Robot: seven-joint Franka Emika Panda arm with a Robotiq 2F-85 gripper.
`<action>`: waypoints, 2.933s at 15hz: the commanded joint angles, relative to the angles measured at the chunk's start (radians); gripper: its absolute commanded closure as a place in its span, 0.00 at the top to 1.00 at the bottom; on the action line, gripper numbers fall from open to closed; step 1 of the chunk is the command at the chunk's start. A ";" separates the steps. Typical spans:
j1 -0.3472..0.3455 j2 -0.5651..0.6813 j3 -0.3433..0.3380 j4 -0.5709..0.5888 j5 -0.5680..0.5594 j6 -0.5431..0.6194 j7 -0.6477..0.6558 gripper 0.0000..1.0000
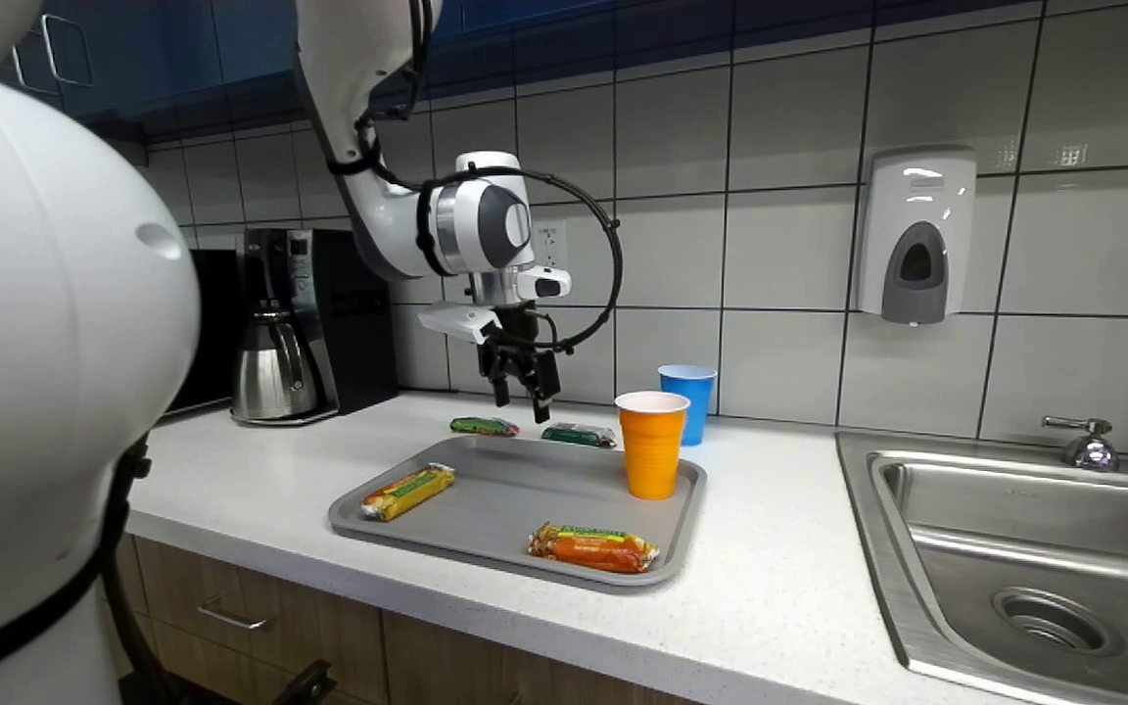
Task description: Pick up the candy bars on the table and place them on the tray
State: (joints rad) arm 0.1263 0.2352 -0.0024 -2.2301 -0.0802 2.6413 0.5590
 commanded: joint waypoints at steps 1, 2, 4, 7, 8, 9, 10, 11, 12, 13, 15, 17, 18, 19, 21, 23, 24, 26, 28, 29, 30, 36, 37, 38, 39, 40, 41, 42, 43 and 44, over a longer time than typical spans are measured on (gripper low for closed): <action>0.033 0.091 -0.036 0.119 -0.006 -0.028 0.099 1.00; 0.039 0.109 -0.043 0.142 -0.002 -0.030 0.118 1.00; 0.048 0.152 -0.054 0.198 0.013 -0.042 0.161 1.00; 0.058 0.214 -0.067 0.281 0.034 -0.064 0.227 1.00; 0.058 0.235 -0.069 0.309 0.049 -0.071 0.247 1.00; 0.061 0.255 -0.073 0.337 0.056 -0.082 0.269 1.00; 0.057 0.274 -0.070 0.365 0.074 -0.096 0.283 1.00; 0.059 0.284 -0.074 0.385 0.084 -0.108 0.303 1.00; 0.055 0.299 -0.073 0.410 0.101 -0.124 0.316 1.00; 0.055 0.313 -0.074 0.435 0.112 -0.140 0.334 1.00; 0.053 0.333 -0.077 0.475 0.132 -0.173 0.372 1.00; 0.051 0.348 -0.082 0.509 0.142 -0.204 0.410 1.00; 0.049 0.353 -0.085 0.524 0.146 -0.224 0.428 1.00; 0.046 0.359 -0.088 0.536 0.146 -0.237 0.447 1.00; 0.041 0.374 -0.094 0.561 0.149 -0.259 0.483 1.00; 0.038 0.389 -0.104 0.578 0.147 -0.262 0.525 1.00; 0.034 0.396 -0.106 0.585 0.151 -0.262 0.540 1.00; 0.032 0.413 -0.112 0.600 0.155 -0.257 0.581 1.00; 0.029 0.427 -0.114 0.610 0.160 -0.250 0.617 1.00; 0.028 0.435 -0.114 0.616 0.160 -0.248 0.632 1.00; 0.027 0.443 -0.113 0.622 0.162 -0.245 0.647 1.00; 0.032 0.476 -0.115 0.652 0.160 -0.233 0.725 1.00; 0.031 0.479 -0.114 0.653 0.161 -0.225 0.735 1.00; 0.029 0.481 -0.112 0.656 0.162 -0.225 0.738 1.00; 0.029 0.485 -0.112 0.659 0.161 -0.225 0.744 1.00; 0.029 0.489 -0.112 0.662 0.161 -0.227 0.750 1.00; 0.028 0.491 -0.110 0.664 0.161 -0.226 0.754 1.00; 0.028 0.494 -0.110 0.666 0.161 -0.226 0.758 1.00; 0.028 0.498 -0.109 0.668 0.161 -0.224 0.761 1.00; 0.028 0.501 -0.109 0.671 0.161 -0.226 0.762 1.00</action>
State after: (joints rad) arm 0.1590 0.7133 -0.1168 -1.5995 0.0680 2.4269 1.2928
